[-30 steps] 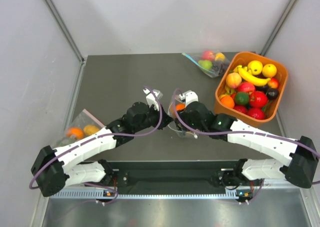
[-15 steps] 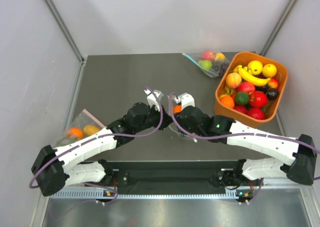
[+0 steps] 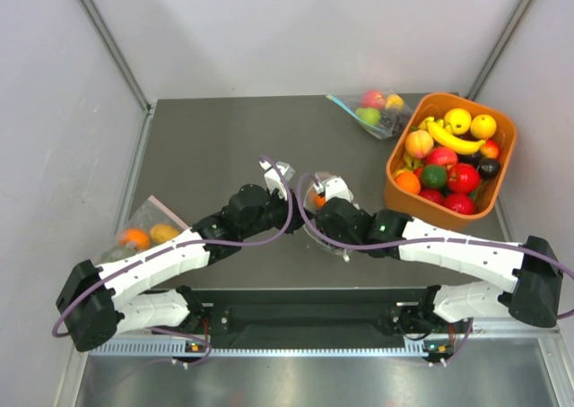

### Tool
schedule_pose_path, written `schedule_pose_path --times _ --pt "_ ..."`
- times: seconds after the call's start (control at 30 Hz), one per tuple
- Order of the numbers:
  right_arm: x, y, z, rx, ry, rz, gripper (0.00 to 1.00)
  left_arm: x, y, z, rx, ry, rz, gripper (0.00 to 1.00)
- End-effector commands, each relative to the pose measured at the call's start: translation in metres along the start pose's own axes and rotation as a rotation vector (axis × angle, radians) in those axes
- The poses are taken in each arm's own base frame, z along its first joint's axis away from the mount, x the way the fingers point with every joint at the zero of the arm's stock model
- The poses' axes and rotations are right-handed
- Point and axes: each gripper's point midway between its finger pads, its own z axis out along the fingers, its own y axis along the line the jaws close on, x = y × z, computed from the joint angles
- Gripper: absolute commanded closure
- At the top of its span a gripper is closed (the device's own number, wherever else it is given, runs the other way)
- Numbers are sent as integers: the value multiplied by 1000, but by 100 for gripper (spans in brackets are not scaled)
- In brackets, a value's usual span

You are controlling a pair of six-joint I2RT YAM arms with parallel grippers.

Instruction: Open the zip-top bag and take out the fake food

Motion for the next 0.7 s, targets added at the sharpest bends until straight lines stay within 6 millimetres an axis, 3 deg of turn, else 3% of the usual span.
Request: schedule_pose_path --times 0.0,0.03,0.13,0.33,0.47,0.67 --pt "9 2 -2 -3 19 -5 60 -26 -15 -2 52 -92 28 100" --pt "11 2 -3 -5 29 -12 72 -27 -15 -2 52 -94 28 100" --pt "11 1 -7 -12 27 -13 90 -26 -14 -1 47 -91 28 100" --pt "-22 6 -37 -93 -83 27 92 -20 -10 5 33 -74 24 100" --pt "-57 8 -66 -157 -201 66 93 -13 -5 12 18 -48 23 100" --pt "-85 12 -88 -229 -305 90 93 -9 -6 19 29 -27 22 100"
